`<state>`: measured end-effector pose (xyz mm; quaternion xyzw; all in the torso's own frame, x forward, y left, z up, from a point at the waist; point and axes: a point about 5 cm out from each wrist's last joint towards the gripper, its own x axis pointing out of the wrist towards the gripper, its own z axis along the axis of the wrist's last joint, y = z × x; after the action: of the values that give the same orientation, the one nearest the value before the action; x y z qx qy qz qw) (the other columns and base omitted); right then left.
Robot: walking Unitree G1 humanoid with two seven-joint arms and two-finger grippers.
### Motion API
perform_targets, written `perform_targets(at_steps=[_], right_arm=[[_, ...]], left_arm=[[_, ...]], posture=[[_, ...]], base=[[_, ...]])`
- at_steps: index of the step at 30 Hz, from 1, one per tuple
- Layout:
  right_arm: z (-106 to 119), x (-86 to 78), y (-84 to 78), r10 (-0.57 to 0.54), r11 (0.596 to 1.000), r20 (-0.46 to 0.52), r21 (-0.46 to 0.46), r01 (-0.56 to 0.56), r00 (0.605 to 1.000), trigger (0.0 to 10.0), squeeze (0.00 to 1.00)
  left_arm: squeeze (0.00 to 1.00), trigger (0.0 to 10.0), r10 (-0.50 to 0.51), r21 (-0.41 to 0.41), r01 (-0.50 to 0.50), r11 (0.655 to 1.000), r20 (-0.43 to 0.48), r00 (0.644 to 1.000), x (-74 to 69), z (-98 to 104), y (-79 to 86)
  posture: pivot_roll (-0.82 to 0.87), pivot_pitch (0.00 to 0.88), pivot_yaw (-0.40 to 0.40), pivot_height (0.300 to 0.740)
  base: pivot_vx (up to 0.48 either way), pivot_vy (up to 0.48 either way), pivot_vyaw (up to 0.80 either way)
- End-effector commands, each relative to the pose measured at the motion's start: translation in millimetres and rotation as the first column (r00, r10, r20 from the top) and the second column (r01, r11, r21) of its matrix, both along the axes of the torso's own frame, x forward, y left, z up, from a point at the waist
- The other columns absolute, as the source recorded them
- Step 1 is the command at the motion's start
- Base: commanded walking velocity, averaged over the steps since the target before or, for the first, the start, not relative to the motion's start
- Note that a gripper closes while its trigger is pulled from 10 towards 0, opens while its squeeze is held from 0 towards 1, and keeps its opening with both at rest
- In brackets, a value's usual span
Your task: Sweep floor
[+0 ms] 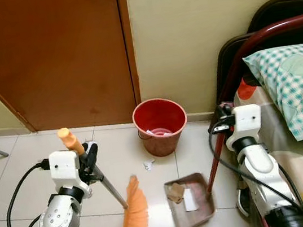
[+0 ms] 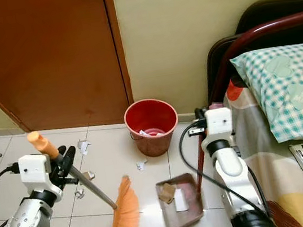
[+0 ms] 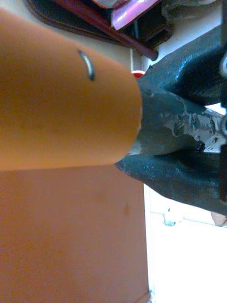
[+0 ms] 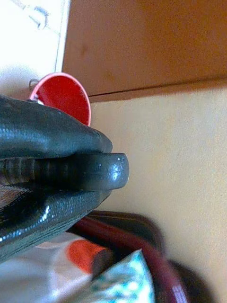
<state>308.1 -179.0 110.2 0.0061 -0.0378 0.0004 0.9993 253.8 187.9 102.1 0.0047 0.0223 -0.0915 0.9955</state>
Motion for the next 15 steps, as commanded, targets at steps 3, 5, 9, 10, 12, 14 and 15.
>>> perform_targets(at_steps=[3, 5, 9, 10, 12, 14, 15], right_arm=[[21.7, 9.3, -4.1, -0.024, 0.992, 0.042, 0.123, 0.018, 0.999, 10.0, 0.0], [30.3, 14.6, -4.2, -0.027, 0.988, 0.057, 0.151, 0.019, 0.998, 10.0, 0.0], [47.8, 26.6, -0.6, -0.03, 0.972, 0.079, 0.237, 0.011, 0.996, 10.0, 0.0], [47.8, 26.6, -0.6, -0.03, 0.972, 0.079, 0.237, 0.011, 0.996, 10.0, 0.0], [59.4, 34.5, 5.1, -0.015, 0.964, 0.101, 0.265, -0.012, 0.995, 10.0, 0.0], [67.5, 40.0, 11.1, 0.0, 0.959, 0.117, 0.281, -0.033, 0.993, 10.0, 0.0], [71.7, 43.0, 14.2, 0.009, 0.957, 0.127, 0.285, -0.046, 0.992, 10.0, 0.0]], left_arm=[[0.0, 10.0, 0.036, 0.033, -0.034, 0.999, -0.057, 0.998, -1.8, -12.0, 3.8], [0.0, 10.0, 0.061, 0.061, -0.057, 0.997, -0.062, 0.996, -0.2, -13.5, 6.6], [0.0, 10.0, 0.185, 0.113, -0.177, 0.978, -0.062, 0.981, 1.0, -16.4, 22.5], [0.0, 10.0, 0.185, 0.113, -0.177, 0.978, -0.062, 0.981, 1.0, -16.4, 22.5], [0.0, 10.0, 0.248, 0.129, -0.24, 0.962, -0.053, 0.967, 1.1, -16.9, 31.7], [0.0, 10.0, 0.272, 0.138, -0.264, 0.955, -0.045, 0.961, 0.9, -16.2, 35.6], [0.0, 10.0, 0.284, 0.143, -0.276, 0.95, -0.04, 0.958, 1.0, -15.7, 37.1]], posture=[[0.09, 0.109, 0.004, 0.74], [0.09, 0.113, 0.002, 0.74], [0.09, 0.112, -0.001, 0.74], [0.09, 0.112, -0.001, 0.74], [0.09, 0.114, -0.006, 0.74], [0.09, 0.114, -0.009, 0.74], [0.09, 0.114, -0.011, 0.74]], base=[[0.0, 0.0, 0.0], [0.0, 0.0, 0.0], [0.0, 0.0, 0.0], [0.0, 0.0, 0.0], [0.0, 0.0, 0.0], [0.0, 0.0, 0.0], [0.0, 0.0, 0.0]])
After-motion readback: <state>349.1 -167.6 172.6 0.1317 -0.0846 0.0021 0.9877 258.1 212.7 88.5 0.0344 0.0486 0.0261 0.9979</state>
